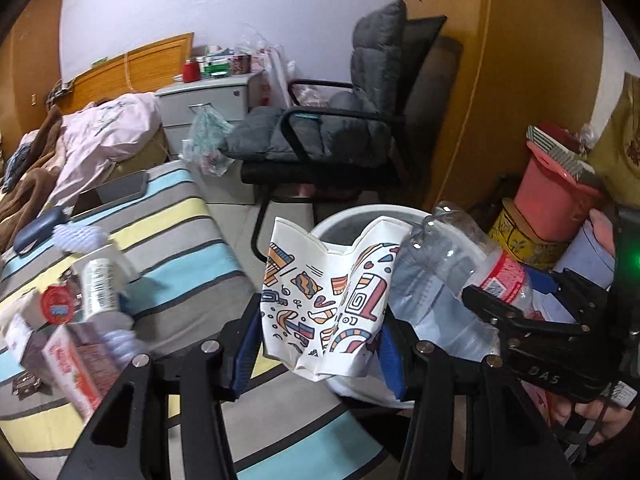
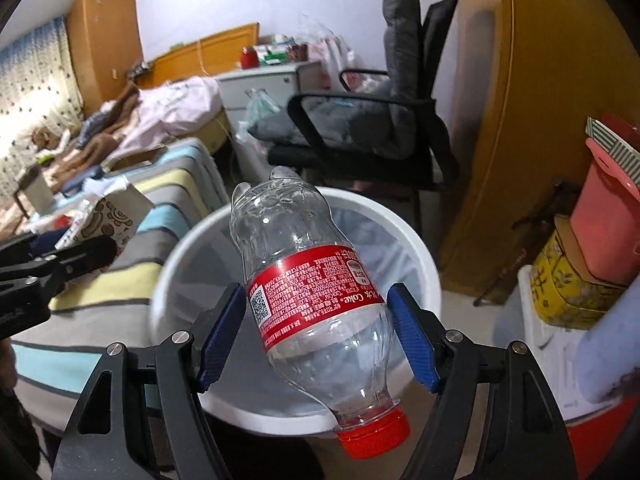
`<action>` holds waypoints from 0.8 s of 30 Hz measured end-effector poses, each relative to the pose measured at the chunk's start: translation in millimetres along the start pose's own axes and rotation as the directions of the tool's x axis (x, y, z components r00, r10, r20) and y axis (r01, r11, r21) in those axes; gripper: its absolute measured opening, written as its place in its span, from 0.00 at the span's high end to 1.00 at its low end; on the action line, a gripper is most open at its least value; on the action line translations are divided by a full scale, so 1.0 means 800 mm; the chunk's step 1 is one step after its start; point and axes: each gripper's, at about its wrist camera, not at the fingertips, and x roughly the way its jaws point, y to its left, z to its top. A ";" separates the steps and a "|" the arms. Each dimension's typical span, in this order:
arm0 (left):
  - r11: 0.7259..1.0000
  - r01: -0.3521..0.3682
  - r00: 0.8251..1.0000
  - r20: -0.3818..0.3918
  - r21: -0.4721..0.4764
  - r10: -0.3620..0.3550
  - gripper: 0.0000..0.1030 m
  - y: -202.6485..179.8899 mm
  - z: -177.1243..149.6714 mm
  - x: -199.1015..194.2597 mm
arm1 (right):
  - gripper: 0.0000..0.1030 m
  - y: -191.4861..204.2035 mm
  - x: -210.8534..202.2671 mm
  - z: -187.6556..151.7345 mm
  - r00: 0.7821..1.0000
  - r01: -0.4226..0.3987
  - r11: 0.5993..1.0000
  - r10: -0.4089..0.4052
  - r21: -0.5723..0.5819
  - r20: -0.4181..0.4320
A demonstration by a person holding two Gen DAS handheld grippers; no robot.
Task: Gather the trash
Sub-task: 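Carry the bottle and paper cup to the white bin and release both, then move both tools back over the table toward the cartons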
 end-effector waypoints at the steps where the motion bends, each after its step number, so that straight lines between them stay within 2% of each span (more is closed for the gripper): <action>1: 1.000 0.015 1.000 -0.008 -0.003 -0.015 0.47 -0.004 0.001 0.005 | 0.28 -0.004 0.005 0.000 1.000 0.006 1.000 -0.006 0.002 -0.012; 4: 1.000 0.015 1.000 -0.024 0.014 -0.015 0.46 -0.018 0.002 0.019 | 0.28 -0.016 0.017 0.002 0.999 0.003 1.000 -0.002 0.022 -0.047; 6: 1.000 0.024 0.999 -0.038 0.020 -0.024 0.39 -0.023 0.001 0.026 | 0.28 -0.020 0.022 0.002 0.998 0.013 0.999 -0.011 0.031 -0.062; 11: 1.000 0.016 0.999 -0.046 0.016 -0.016 0.32 -0.023 0.000 0.030 | 0.28 -0.025 0.025 0.002 0.997 0.024 0.999 -0.022 0.033 -0.069; 18: 1.000 0.014 0.999 -0.030 -0.001 -0.014 0.26 -0.016 0.000 0.020 | 0.28 -0.027 0.013 0.006 0.999 0.033 0.999 -0.032 0.033 -0.027; 24: 1.000 0.002 1.000 -0.013 -0.019 -0.002 0.25 -0.009 -0.005 0.004 | 0.28 -0.021 0.005 0.007 0.999 0.041 0.999 -0.041 0.030 -0.004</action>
